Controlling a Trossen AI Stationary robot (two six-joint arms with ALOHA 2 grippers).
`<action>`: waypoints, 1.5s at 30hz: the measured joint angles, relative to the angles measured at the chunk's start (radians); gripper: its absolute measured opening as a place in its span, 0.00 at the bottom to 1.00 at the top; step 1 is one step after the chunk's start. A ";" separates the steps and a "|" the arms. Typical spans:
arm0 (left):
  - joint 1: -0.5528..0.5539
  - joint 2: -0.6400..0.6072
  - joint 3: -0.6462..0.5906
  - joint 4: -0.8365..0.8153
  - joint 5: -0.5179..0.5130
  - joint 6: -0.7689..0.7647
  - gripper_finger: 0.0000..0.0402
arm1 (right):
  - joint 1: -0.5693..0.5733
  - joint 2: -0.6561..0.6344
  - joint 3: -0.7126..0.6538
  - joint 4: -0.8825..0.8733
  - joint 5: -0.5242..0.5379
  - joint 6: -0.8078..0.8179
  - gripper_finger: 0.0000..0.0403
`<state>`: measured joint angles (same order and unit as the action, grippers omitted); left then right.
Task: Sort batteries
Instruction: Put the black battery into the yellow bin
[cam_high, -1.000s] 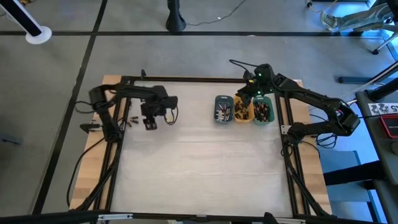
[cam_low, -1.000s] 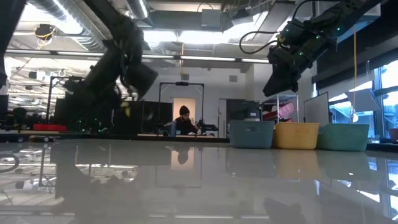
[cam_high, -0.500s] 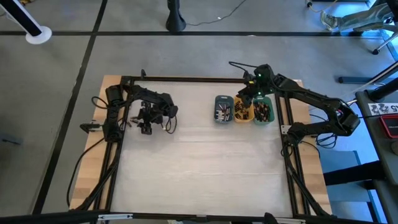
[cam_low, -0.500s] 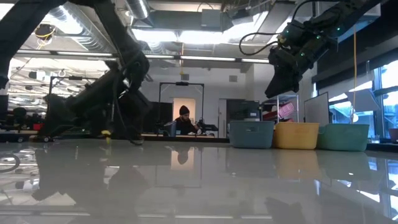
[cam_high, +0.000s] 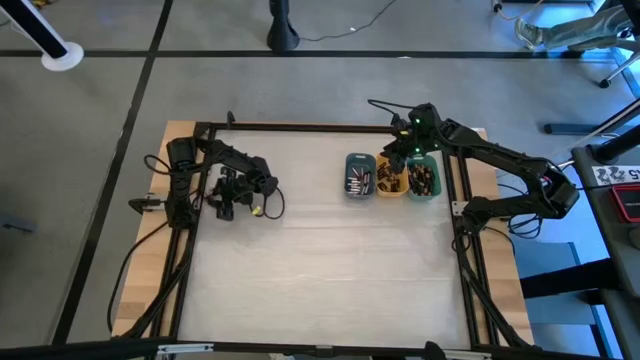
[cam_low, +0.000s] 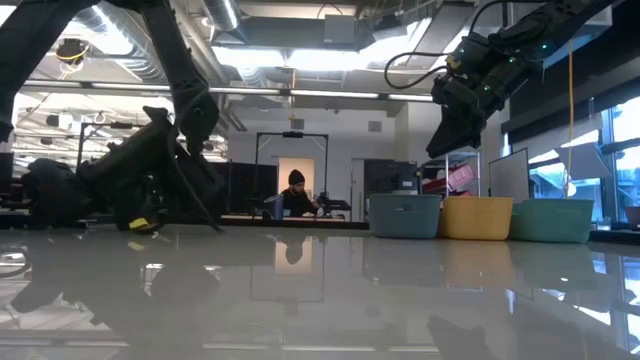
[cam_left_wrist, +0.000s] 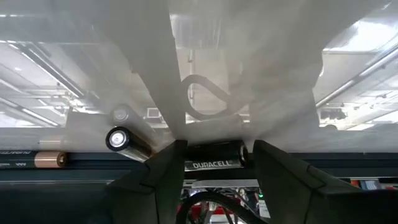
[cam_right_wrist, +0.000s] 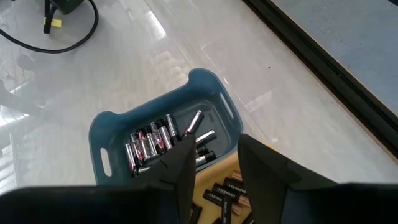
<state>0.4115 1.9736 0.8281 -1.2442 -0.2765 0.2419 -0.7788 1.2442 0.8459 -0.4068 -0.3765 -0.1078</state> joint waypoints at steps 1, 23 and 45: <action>0.000 0.000 0.000 0.001 -0.008 0.005 0.44 | 0.000 0.000 0.000 0.000 0.000 0.000 0.30; -0.007 0.008 0.082 -0.001 -0.090 0.052 0.01 | 0.000 0.000 0.000 0.009 -0.001 0.001 0.30; 0.013 -0.155 0.119 -0.038 -0.048 -0.080 0.21 | 0.000 0.001 0.000 0.045 -0.002 0.009 0.30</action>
<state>0.4244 1.8183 0.9469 -1.2819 -0.3241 0.1620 -0.7788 1.2449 0.8459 -0.3616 -0.3782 -0.0985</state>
